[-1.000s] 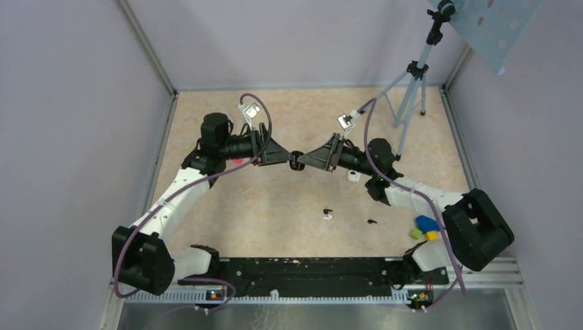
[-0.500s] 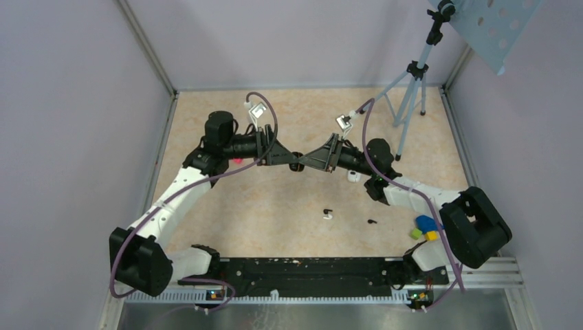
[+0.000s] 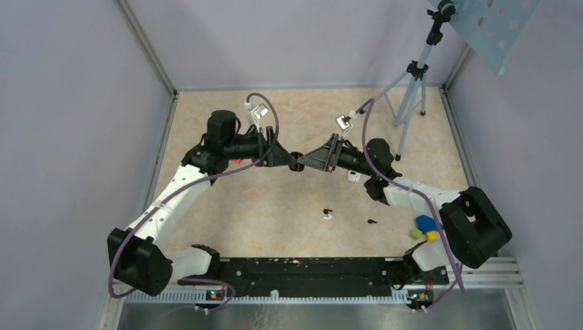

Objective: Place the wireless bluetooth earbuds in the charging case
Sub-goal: Open the charging case.

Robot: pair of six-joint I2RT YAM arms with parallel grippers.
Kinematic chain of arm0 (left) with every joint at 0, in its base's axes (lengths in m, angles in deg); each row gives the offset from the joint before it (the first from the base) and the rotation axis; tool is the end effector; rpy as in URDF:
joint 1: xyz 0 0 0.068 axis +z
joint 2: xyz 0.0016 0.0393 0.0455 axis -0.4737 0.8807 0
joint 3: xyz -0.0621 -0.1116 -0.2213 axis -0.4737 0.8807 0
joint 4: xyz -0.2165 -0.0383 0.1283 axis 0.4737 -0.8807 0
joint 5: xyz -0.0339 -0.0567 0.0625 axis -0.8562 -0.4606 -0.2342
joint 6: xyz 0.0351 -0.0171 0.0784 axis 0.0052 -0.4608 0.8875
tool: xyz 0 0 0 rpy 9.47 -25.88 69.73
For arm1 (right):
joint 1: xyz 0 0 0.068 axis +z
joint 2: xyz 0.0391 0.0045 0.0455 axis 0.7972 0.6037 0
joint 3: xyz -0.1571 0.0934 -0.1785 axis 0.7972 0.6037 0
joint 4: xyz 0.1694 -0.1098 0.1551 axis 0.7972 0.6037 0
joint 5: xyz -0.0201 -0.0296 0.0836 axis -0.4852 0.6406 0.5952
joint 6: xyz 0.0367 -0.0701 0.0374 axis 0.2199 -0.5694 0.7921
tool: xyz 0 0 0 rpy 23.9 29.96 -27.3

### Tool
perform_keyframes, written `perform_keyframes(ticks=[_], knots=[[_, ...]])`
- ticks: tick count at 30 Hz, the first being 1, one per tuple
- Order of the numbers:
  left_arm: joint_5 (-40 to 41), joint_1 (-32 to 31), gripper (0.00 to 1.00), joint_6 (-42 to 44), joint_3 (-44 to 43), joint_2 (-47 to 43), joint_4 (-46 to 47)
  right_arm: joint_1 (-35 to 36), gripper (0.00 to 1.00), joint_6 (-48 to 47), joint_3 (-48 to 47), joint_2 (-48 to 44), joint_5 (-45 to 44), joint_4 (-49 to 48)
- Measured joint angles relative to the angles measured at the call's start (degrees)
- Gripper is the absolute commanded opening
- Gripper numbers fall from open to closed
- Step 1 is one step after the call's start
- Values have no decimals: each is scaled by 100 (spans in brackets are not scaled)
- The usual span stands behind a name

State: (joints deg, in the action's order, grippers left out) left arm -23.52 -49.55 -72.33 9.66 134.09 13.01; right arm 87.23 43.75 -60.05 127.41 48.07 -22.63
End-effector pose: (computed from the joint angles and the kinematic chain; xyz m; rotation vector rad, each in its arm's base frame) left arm 0.2518 -0.1597 0.3069 0.3745 2.1432 -1.4009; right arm 0.2457 0.2263 0.2615 -0.1920 1.7560 1.8306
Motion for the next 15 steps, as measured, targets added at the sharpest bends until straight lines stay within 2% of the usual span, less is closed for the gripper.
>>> perform_keyframes(ticks=[7,15], knots=[[236,68,68,225,-103,-79,-356,-4,0,-31,0,0,-63,85],[153,365,83,289,-107,-308,-511,-4,0,-17,0,0,-31,-17]])
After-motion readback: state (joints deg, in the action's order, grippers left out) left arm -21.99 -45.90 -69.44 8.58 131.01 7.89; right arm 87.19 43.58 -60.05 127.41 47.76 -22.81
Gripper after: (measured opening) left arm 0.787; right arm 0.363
